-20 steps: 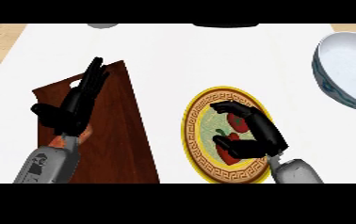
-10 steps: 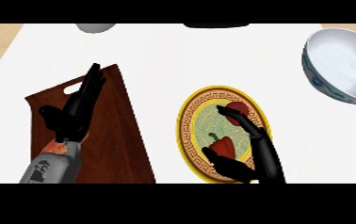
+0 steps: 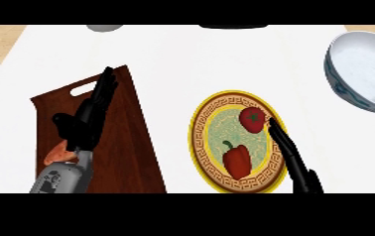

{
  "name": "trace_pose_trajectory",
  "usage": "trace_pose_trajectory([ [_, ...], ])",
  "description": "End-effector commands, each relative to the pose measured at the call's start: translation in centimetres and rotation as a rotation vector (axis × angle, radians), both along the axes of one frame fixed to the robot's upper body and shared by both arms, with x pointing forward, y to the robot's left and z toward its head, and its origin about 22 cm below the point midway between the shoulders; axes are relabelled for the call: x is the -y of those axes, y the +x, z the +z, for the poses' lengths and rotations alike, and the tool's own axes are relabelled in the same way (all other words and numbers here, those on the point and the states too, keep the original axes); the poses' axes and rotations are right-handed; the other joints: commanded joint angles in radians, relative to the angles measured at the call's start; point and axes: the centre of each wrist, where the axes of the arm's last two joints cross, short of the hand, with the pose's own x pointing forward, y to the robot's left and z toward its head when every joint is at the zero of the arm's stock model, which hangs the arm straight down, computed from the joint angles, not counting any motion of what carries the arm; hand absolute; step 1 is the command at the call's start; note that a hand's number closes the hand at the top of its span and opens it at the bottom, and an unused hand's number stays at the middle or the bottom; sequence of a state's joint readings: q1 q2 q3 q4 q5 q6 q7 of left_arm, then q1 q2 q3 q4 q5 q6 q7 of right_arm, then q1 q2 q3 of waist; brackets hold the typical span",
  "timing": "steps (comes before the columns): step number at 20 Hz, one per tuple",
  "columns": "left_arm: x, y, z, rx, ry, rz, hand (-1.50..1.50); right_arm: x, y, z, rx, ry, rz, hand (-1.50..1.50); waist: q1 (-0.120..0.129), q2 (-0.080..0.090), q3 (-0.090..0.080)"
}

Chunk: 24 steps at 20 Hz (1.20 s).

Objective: Pick the bell pepper from the plate and place it in the bowl

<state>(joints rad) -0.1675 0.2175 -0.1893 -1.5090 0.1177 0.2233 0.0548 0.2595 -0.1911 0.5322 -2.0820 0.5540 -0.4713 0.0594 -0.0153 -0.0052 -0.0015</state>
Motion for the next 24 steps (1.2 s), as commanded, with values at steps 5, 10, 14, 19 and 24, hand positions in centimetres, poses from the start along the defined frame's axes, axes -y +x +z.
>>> trace_pose_trajectory([
  [5,-0.5,0.4,0.4,-0.006,-0.009,-0.019,0.00,1.2,0.2,6.3,-0.187,-0.126,-0.075,-1.50,0.015,0.005,0.000],
  [10,0.1,0.1,0.0,-0.010,-0.007,-0.013,0.00,-1.0,1.4,6.3,-0.404,-0.192,-0.065,-1.50,0.020,0.006,0.000],
  [14,0.4,0.0,0.8,-0.016,-0.003,-0.028,0.00,-0.9,1.6,7.8,-0.527,-0.229,-0.063,-1.50,0.021,0.005,0.001],
  [19,2.3,-0.5,-0.4,0.005,-0.009,-0.019,0.00,-0.5,3.5,6.7,-0.602,-0.270,-0.025,-1.50,0.016,0.005,0.001],
  [24,0.7,-0.8,0.3,-0.009,-0.013,0.001,0.00,1.0,2.6,4.1,-0.582,-0.227,0.002,-1.50,0.014,0.004,0.002],
])
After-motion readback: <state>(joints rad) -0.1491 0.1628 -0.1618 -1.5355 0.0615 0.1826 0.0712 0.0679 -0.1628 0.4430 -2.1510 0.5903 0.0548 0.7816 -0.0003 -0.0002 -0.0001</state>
